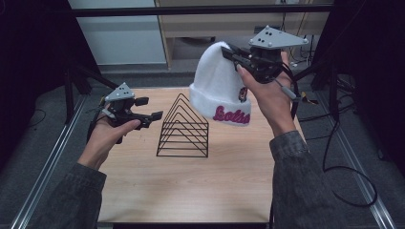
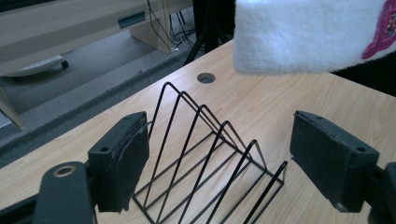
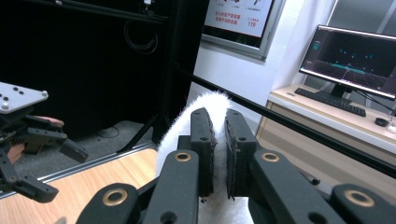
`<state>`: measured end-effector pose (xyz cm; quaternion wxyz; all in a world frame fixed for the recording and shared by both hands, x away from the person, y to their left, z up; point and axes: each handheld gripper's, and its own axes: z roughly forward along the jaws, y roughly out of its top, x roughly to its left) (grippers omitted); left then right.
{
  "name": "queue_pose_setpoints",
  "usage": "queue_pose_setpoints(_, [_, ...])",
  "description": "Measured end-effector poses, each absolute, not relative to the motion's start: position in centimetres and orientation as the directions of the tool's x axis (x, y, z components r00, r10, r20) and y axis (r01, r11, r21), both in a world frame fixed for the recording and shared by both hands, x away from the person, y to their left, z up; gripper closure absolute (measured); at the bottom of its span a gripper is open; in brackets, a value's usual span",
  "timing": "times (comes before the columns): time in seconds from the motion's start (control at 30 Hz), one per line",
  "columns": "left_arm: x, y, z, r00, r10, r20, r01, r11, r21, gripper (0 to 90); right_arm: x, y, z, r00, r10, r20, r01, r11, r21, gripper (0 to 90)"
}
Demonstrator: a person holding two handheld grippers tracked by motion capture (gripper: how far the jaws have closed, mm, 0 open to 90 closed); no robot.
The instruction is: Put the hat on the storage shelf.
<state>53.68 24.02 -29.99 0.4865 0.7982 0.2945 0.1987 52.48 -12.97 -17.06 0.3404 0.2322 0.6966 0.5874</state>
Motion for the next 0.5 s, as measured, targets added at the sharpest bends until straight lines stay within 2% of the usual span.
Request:
queue_pose_setpoints(0.13, [53.9,23.7,-30.0,0.738,0.671,0.074,0.257,-0.380,0.888,19.7,52.8,-12.3,-17.0,-0.677,0.711,-0.190,-0.085,0.181,0.980,84.2])
queue_pose_setpoints(0.27, [54.1,23.9,-29.8,0.732,0.680,0.039,0.264,-0.335,0.904,21.2,53.3,-10.9,-16.9,-0.689,0.701,-0.184,-0.089,0.169,0.981,84.2])
queue_pose_setpoints(0.5, [54.0,23.7,-29.7,0.734,0.678,0.047,0.252,-0.337,0.907,21.9,53.7,-9.1,-16.4,-0.706,0.682,-0.191,-0.097,0.174,0.980,84.2])
